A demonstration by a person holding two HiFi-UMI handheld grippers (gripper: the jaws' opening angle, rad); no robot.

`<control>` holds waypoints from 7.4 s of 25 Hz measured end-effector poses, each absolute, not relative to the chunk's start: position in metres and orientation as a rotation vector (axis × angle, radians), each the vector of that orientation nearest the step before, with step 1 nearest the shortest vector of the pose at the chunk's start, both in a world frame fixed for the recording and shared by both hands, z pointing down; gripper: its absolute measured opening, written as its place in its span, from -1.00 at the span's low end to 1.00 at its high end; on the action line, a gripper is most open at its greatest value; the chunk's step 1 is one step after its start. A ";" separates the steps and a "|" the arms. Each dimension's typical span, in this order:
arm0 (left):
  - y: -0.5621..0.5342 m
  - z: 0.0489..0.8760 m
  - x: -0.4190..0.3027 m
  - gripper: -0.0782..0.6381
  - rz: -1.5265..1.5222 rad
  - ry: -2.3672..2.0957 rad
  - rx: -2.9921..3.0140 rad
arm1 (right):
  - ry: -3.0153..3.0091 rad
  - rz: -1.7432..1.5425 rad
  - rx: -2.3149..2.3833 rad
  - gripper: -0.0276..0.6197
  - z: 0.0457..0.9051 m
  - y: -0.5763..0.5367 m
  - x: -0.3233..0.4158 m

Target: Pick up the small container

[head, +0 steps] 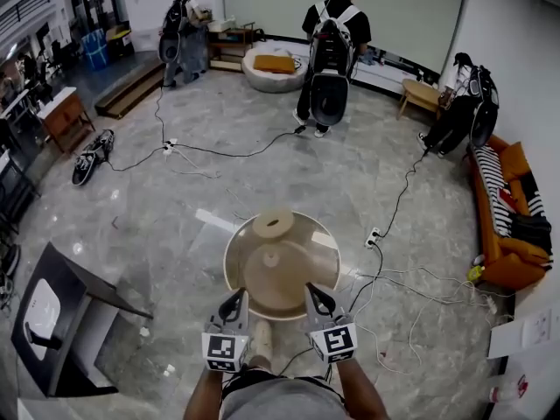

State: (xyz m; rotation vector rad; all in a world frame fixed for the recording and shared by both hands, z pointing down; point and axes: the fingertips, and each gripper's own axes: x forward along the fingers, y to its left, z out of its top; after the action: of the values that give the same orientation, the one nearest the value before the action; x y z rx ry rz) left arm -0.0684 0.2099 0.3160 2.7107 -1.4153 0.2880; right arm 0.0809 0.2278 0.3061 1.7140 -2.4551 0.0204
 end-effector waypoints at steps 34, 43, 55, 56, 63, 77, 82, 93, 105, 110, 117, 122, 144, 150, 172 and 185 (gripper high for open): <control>-0.079 0.443 -0.076 -0.73 0.418 -1.235 2.657 | -2.323 0.226 1.716 -0.91 0.419 -0.050 0.067; -0.100 0.517 -0.061 -0.73 0.481 -1.248 2.592 | -2.337 0.372 1.678 -0.91 0.511 -0.075 0.078; -0.107 0.645 -0.049 -0.73 0.513 -1.262 2.497 | -2.344 0.469 1.573 -0.91 0.647 -0.084 0.079; -0.108 0.654 -0.049 -0.73 0.511 -1.265 2.481 | -2.343 0.473 1.567 -0.91 0.659 -0.085 0.079; -0.109 0.719 -0.047 -0.73 0.532 -1.278 2.430 | -2.340 0.486 1.538 -0.91 0.722 -0.095 0.085; -0.108 0.784 -0.058 -0.73 0.517 -1.327 2.308 | -2.435 0.463 1.338 -0.62 0.799 -0.107 0.052; -0.103 0.796 -0.064 -0.73 0.520 -1.337 2.293 | -2.433 0.470 1.274 -0.38 0.825 -0.109 0.038; -0.099 0.818 -0.074 -0.73 0.523 -1.352 2.248 | -2.404 0.472 1.244 -0.26 0.867 -0.120 0.025; -0.099 0.836 -0.086 -0.73 0.541 -1.352 2.207 | -2.365 0.460 1.257 -0.27 0.886 -0.133 0.018; -0.101 0.839 -0.088 -0.73 0.548 -1.348 2.194 | -2.337 0.425 1.276 -0.42 0.888 -0.137 0.021; -0.104 0.840 -0.087 -0.73 0.546 -1.342 2.196 | -2.311 0.353 1.278 -0.52 0.887 -0.137 0.019; -0.104 0.842 -0.087 -0.73 0.544 -1.342 2.196 | -2.298 0.328 1.298 -0.54 0.888 -0.137 0.019; -0.116 0.784 -0.084 -0.73 0.526 -1.344 2.263 | -2.315 0.343 1.312 -0.55 0.831 -0.128 0.024; -0.122 0.740 -0.082 -0.73 0.541 -1.342 2.379 | -2.348 0.312 1.363 -0.55 0.776 -0.136 0.030; -0.111 0.518 -0.055 -0.73 0.480 -1.309 2.644 | -2.368 0.280 1.507 -0.55 0.534 -0.100 0.056; -0.075 0.403 -0.041 -0.73 0.403 -1.266 2.729 | -2.364 0.210 1.655 -0.55 0.405 -0.058 0.080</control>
State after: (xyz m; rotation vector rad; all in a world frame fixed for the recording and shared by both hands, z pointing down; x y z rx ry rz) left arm -0.0414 -0.0745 0.4032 2.7294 -1.2661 0.4029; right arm 0.0797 -0.0576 0.4046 1.6552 -2.3644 0.2098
